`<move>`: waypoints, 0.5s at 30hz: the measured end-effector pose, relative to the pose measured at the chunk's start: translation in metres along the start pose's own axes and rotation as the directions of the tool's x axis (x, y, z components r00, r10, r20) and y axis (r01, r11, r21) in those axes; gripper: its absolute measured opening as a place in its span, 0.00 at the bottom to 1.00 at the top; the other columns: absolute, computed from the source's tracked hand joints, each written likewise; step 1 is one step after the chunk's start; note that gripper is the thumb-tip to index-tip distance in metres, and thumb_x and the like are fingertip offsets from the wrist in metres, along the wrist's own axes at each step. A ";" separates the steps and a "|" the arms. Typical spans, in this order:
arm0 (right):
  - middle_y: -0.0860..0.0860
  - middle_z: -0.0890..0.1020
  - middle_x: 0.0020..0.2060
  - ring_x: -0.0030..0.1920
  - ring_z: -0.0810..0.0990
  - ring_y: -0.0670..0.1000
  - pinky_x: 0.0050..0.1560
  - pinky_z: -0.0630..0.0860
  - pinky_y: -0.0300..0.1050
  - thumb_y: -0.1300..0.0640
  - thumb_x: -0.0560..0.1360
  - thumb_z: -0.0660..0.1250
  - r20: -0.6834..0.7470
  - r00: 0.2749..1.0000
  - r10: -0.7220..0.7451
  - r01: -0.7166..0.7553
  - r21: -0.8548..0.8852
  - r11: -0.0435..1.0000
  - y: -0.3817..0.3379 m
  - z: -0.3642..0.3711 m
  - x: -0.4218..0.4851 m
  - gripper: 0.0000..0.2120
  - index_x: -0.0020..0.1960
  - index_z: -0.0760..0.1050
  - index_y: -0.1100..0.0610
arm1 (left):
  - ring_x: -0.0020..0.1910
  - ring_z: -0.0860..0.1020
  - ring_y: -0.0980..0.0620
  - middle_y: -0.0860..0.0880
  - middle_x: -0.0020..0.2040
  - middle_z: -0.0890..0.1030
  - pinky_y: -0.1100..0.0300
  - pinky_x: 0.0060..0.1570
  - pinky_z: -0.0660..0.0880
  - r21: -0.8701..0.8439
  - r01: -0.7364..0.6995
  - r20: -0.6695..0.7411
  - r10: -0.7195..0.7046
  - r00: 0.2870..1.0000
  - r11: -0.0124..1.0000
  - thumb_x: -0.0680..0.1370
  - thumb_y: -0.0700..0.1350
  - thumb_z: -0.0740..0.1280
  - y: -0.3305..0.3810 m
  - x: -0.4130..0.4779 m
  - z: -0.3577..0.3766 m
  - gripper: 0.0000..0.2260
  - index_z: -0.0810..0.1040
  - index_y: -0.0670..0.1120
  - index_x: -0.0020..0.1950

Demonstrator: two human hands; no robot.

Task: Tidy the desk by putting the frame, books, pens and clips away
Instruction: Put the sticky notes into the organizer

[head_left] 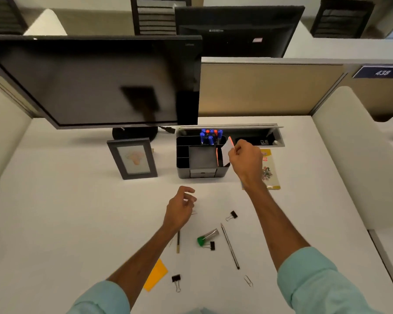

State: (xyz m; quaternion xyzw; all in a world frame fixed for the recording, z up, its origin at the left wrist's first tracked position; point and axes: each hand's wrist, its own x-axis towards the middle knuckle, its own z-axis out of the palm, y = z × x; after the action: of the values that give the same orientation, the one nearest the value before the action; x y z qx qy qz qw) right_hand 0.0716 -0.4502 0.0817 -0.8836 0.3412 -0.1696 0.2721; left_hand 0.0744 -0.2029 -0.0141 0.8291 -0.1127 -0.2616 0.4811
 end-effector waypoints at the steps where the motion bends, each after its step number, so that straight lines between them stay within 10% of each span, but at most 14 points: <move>1: 0.54 0.83 0.39 0.40 0.81 0.54 0.34 0.75 0.45 0.56 0.80 0.70 0.014 1.000 0.009 -0.008 -0.024 1.000 -0.002 0.006 0.001 0.08 0.44 0.76 0.57 | 0.50 0.85 0.51 0.53 0.52 0.85 0.51 0.54 0.84 0.006 0.003 0.000 -0.003 1.000 1.000 0.84 0.40 0.63 -0.004 0.001 -0.005 0.11 0.75 0.53 0.63; 15: 0.55 0.83 0.36 0.35 0.78 0.52 0.33 0.67 0.41 0.54 0.82 0.67 0.069 0.994 0.080 -0.070 -0.132 0.989 -0.006 0.050 -0.013 0.13 0.45 0.81 0.61 | 0.52 0.85 0.53 0.52 0.52 0.86 0.50 0.61 0.81 0.041 0.039 -0.078 -0.036 0.996 0.998 0.84 0.38 0.63 -0.043 -0.001 -0.068 0.11 0.77 0.50 0.62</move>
State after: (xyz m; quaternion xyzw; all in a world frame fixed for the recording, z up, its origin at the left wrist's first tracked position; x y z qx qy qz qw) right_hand 0.0896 -0.4187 0.0443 -0.8917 0.3741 -0.1037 0.2328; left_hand 0.1074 -0.1302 -0.0232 0.8507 -0.0839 -0.2358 0.4623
